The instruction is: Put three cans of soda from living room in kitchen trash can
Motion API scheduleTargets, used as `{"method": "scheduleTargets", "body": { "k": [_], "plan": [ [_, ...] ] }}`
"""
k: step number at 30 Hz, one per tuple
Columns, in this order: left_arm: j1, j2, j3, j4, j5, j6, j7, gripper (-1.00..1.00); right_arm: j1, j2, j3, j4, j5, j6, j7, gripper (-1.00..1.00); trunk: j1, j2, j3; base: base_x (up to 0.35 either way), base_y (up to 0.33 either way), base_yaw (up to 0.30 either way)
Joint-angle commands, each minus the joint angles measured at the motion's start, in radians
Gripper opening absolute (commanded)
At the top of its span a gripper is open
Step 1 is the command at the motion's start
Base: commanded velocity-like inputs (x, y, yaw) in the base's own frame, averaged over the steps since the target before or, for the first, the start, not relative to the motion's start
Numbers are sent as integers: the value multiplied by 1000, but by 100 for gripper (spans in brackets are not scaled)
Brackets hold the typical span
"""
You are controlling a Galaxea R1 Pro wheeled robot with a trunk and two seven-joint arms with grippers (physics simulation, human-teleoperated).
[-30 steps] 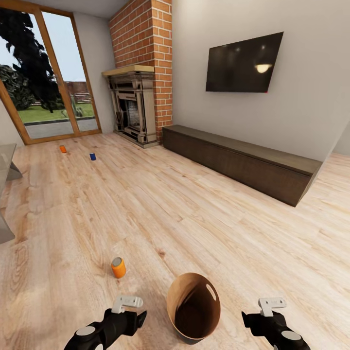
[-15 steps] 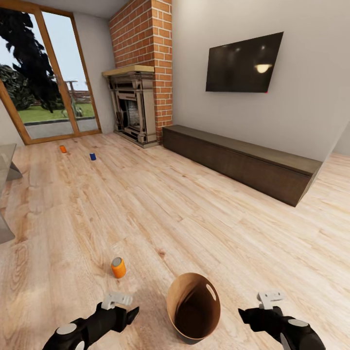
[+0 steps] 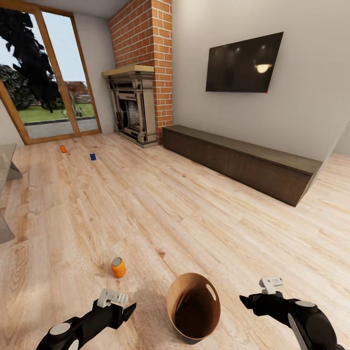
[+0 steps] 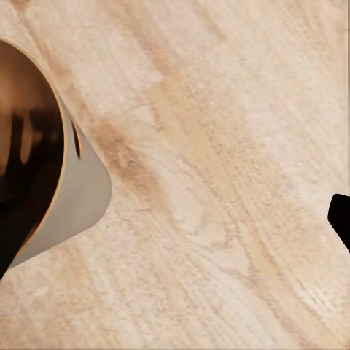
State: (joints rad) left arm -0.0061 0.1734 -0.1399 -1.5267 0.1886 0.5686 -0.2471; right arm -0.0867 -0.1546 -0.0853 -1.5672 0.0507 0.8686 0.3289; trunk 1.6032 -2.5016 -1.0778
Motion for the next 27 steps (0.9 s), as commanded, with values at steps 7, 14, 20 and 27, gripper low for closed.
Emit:
{"method": "scheduleTargets", "body": {
  "k": [7,14,20,27],
  "plan": [
    [0,-6,-1,-5,-57,5,-1,100,-46,-4,-30,-1,-1,40,24,100,0,0,0,0,0,0],
    [0,-10,-1,-6,-81,4,-1,100,-75,-6,-62,-1,-1,100,94,100,0,0,0,0,0,0],
    [0,-15,-1,-7,-83,1,-1,100,-83,2,-73,0,-1,108,100,100,0,0,0,0,0,0],
    [0,-18,-2,-6,-83,1,0,100,-99,10,-73,4,-3,109,93,100,0,0,0,0,0,0]
  ]
}}
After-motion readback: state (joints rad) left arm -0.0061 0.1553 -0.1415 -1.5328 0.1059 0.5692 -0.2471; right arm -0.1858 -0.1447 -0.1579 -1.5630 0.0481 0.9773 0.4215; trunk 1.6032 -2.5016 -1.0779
